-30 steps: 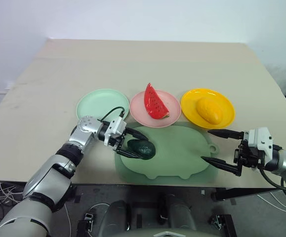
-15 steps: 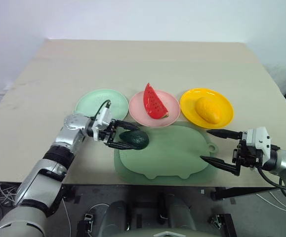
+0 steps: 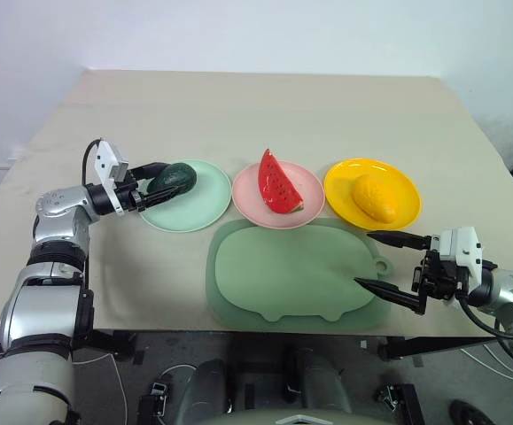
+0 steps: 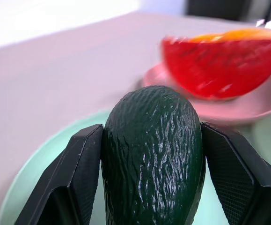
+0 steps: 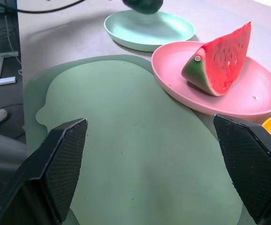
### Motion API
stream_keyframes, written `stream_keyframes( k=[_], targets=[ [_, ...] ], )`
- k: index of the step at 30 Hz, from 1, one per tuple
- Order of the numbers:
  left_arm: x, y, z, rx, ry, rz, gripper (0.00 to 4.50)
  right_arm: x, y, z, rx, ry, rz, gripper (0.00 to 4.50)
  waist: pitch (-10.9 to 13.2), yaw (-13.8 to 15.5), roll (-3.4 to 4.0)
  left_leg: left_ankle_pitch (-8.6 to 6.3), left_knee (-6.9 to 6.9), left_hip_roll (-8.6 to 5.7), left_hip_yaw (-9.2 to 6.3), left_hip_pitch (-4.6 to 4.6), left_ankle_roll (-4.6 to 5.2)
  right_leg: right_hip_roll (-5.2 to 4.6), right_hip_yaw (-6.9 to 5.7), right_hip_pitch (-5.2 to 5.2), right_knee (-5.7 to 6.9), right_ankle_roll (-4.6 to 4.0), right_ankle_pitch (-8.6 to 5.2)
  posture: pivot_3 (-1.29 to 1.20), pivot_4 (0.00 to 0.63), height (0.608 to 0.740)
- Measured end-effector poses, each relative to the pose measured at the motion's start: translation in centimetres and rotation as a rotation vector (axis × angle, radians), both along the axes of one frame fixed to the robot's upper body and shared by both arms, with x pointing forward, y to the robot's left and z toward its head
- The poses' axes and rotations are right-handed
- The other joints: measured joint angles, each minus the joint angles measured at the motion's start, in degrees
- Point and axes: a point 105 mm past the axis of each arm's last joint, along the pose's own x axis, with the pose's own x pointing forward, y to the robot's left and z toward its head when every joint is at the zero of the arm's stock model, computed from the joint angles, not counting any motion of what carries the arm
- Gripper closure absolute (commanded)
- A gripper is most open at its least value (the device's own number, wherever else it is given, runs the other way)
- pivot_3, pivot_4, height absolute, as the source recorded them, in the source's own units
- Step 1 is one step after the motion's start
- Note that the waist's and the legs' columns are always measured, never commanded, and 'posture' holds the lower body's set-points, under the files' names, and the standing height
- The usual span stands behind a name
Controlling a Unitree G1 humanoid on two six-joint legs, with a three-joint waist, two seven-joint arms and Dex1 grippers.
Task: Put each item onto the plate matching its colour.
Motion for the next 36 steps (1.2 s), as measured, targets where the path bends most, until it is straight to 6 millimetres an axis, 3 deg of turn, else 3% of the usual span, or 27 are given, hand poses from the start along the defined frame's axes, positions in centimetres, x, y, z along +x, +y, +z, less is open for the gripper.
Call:
stream_keyframes(
  k=[3, 8, 15, 19, 23, 30, 36],
  targets=[
    [0.0, -0.4, -0.9, 0.034, 0.026, -0.01, 1.46, 0.1, 0.0, 0.1, 0.001, -0.001, 0.0, 0.0, 0.0, 0.0, 0.0, 0.0, 0.0, 0.0, 0.01, 0.0, 0.0, 0.0, 0.0, 0.01, 0.0, 0.0, 0.0, 0.0, 0.15, 0.733],
    [0.1, -0.6, -1.2, 0.08, 0.038, -0.015, 0.02, 0.1, 0.1, 0.1, 0.007, -0.001, -0.002, 0.0, 0.0, 0.0, 0.0, 0.0, 0.0, 0.0, 0.02, 0.01, 0.0, 0.0, 0.0, 0.0, 0.01, 0.0, 0.0, 0.0, 0.15, 0.733],
    [0.3, 0.0, 0.4, 0.055, -0.019, 0.001, 0.02, 0.0, 0.1, 0.0, 0.01, 0.004, -0.003, 0.0, 0.0, 0.0, 0.0, 0.0, 0.0, 0.01, 0.02, 0.01, 0.0, 0.0, 0.0, -0.01, 0.02, 0.0, 0.0, 0.0, 0.15, 0.733],
    [-0.8, 1.4, 3.5, 0.057, -0.119, -0.052, 0.02, 0.1, -0.3, 0.0, 0.009, 0.002, -0.02, 0.0, 0.0, -0.1, 0.0, 0.01, -0.01, 0.03, 0.04, 0.01, -0.02, 0.0, 0.0, -0.02, 0.06, 0.0, 0.0, 0.0, 0.15, 0.733],
    [-3.3, 4.2, 5.0, 0.059, -0.17, -0.054, 0.02, 0.4, -1.4, 0.4, 0.012, -0.019, -0.07, 0.0, 0.0, -0.4, 0.05, 0.02, -0.11, 0.08, 0.02, 0.12, -0.05, 0.0, 0.04, -0.04, 0.07, -0.01, 0.0, 0.0, 0.15, 0.733],
    [-10.2, 8.4, 0.8, 0.042, -0.035, 0.005, 0.02, 0.6, -3.4, 0.6, 0.015, -0.03, -0.154, 0.0, 0.0, -0.2, 0.07, 0.0, -0.11, 0.21, -0.04, 0.09, -0.03, -0.05, 0.06, -0.1, 0.04, -0.01, -0.01, 0.0, 0.15, 0.733],
    [-13.3, 9.9, -0.3, 0.02, -0.045, 0.124, 0.02, 0.2, -5.7, -0.3, 0.014, 0.004, -0.245, 0.0, 0.0, 0.8, 0.14, -0.01, -0.1, 0.17, -0.06, 0.11, -0.02, -0.14, 0.06, -0.05, -0.01, -0.06, -0.05, 0.0, 0.15, 0.733]
  ],
)
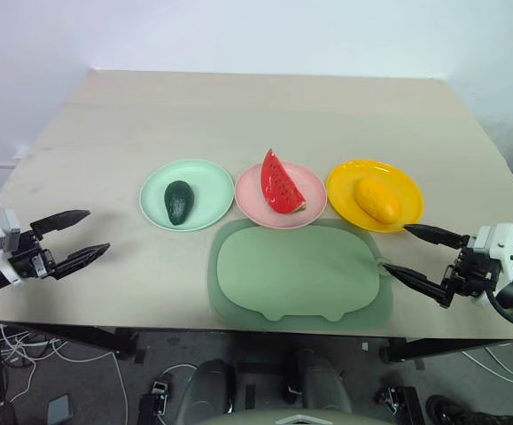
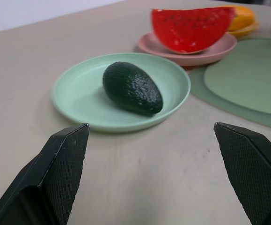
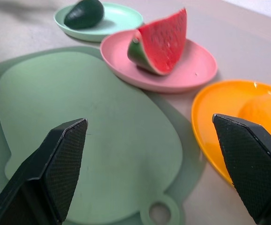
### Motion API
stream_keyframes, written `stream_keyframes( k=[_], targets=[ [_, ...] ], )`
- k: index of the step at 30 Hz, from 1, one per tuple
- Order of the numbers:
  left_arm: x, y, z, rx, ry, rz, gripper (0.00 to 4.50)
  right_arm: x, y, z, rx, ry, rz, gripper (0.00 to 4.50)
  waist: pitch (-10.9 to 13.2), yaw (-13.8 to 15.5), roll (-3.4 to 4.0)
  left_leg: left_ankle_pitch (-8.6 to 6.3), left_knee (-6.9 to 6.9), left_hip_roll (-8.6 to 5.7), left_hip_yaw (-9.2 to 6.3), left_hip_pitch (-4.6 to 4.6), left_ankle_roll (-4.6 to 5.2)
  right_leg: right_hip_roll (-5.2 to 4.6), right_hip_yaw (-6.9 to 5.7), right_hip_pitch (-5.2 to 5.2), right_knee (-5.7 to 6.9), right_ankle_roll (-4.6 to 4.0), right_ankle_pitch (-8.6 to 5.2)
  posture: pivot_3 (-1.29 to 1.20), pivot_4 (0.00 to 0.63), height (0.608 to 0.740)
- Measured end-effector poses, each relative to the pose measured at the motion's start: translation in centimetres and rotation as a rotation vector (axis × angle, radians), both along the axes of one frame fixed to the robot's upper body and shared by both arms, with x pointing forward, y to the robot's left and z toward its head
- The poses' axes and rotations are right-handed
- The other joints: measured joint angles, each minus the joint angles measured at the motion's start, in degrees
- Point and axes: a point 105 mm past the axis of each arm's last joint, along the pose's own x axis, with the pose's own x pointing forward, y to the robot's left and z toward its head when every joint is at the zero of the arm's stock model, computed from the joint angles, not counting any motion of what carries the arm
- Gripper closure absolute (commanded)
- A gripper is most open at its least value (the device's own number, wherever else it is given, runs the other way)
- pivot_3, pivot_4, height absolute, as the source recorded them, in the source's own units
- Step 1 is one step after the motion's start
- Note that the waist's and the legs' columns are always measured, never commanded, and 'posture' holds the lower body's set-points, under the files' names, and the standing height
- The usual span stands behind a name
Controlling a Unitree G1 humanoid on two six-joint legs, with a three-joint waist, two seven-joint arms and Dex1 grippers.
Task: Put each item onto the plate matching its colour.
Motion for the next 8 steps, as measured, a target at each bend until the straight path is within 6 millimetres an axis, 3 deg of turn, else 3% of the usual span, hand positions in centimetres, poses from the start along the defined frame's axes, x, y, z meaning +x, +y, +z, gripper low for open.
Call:
stream_keyframes(
  k=[4, 8],
  targets=[
    [-1.1, 0.3, -1.8, -0.054, 0.018, 0.078, 0.02, -0.4, -2.2, -0.1, 0.003, 0.012, -0.085, 0.0, 0.0, 0.3, -0.01, 0.01, 0.0, 0.01, 0.02, -0.01, -0.01, 0.05, 0.0, -0.02, 0.01, 0.02, 0.02, 0.0, 0.15, 0.733],
    [-1.3, 0.1, -2.0, -0.067, 0.003, 0.101, 0.02, -1.0, -3.8, 0.1, -0.026, 0.011, -0.124, 0.0, 0.0, 0.7, 0.0, 0.01, 0.0, 0.01, 0.02, 0.01, -0.01, 0.05, 0.0, 0.0, 0.0, -0.12, -0.07, 0.0, 0.15, 0.733]
  ],
)
